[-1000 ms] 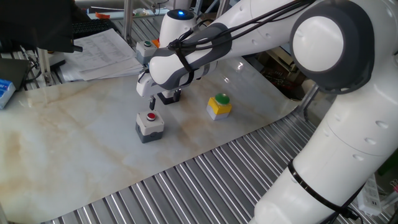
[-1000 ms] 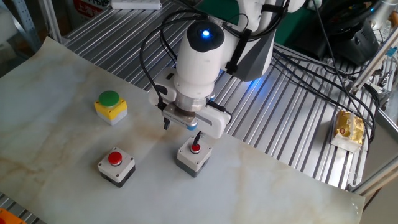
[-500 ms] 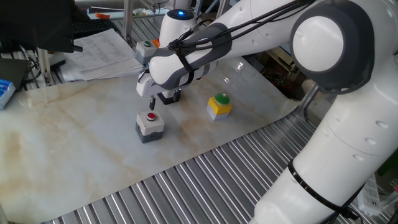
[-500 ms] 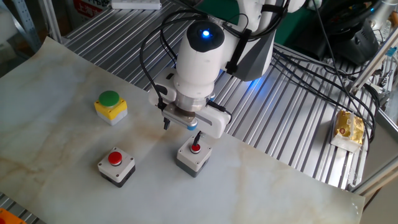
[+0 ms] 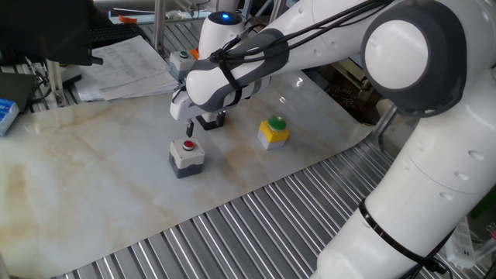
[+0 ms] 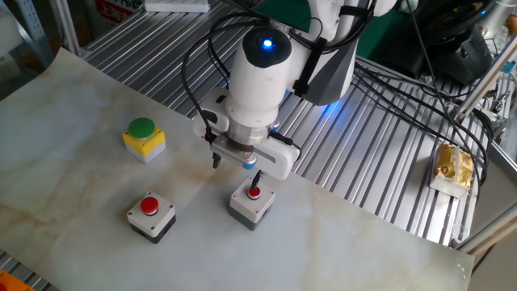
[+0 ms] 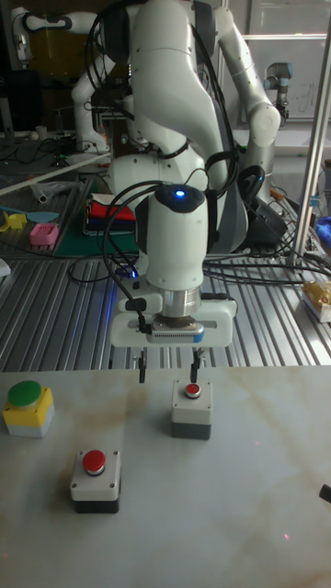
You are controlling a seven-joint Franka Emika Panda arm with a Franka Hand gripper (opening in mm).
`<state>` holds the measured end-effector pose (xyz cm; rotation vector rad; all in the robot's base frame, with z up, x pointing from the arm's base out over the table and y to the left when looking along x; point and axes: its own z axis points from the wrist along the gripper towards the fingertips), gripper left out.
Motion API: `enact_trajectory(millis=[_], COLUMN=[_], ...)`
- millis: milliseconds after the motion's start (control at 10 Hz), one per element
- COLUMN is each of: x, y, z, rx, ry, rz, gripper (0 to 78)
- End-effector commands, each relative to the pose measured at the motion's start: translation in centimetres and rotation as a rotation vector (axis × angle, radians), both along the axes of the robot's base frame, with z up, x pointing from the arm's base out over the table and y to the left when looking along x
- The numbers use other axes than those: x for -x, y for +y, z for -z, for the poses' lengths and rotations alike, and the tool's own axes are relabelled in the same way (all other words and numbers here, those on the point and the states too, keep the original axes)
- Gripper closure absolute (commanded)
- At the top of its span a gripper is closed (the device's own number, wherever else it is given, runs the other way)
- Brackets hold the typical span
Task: Press three buttons from left to right in sequence
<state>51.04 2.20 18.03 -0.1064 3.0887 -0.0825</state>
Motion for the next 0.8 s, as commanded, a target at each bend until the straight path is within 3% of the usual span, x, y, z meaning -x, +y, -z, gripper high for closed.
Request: enact_trajectory(millis=[100,600,700,800], x=[1.09,1.09,1.05,1.03], y=[1.31,1.31,1.12,0.97], z=[1.90,1.90,1.70,1.32], rx=[-0.005,-0.006,-0.035,-0.040], ry=[-0.005,-0.005,-0.004,-0.002], rz=[0.085,0.085,0.086,0.083], gripper=[0.2,0.2,0.2,0.2])
